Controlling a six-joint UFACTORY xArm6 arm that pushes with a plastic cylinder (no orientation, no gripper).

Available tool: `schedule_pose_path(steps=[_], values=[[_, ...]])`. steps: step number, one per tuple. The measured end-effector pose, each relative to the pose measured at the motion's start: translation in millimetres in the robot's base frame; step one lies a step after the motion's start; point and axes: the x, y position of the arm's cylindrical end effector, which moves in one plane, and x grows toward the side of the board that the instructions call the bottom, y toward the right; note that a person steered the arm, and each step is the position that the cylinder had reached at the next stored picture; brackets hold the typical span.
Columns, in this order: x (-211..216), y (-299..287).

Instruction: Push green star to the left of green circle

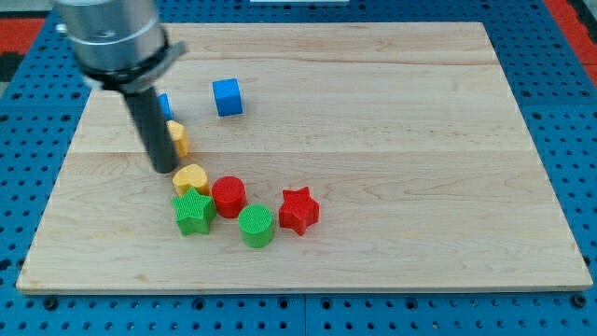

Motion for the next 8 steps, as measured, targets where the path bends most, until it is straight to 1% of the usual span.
schedule_pose_path(steps=[1, 3, 4, 5, 6, 7, 8], values=[[21.8, -20.9], [55.6, -22.5], [56.3, -12.4], [69.1, 68.6], [75.3, 112.2], [75.5, 78.4], [100.0, 28.9]])
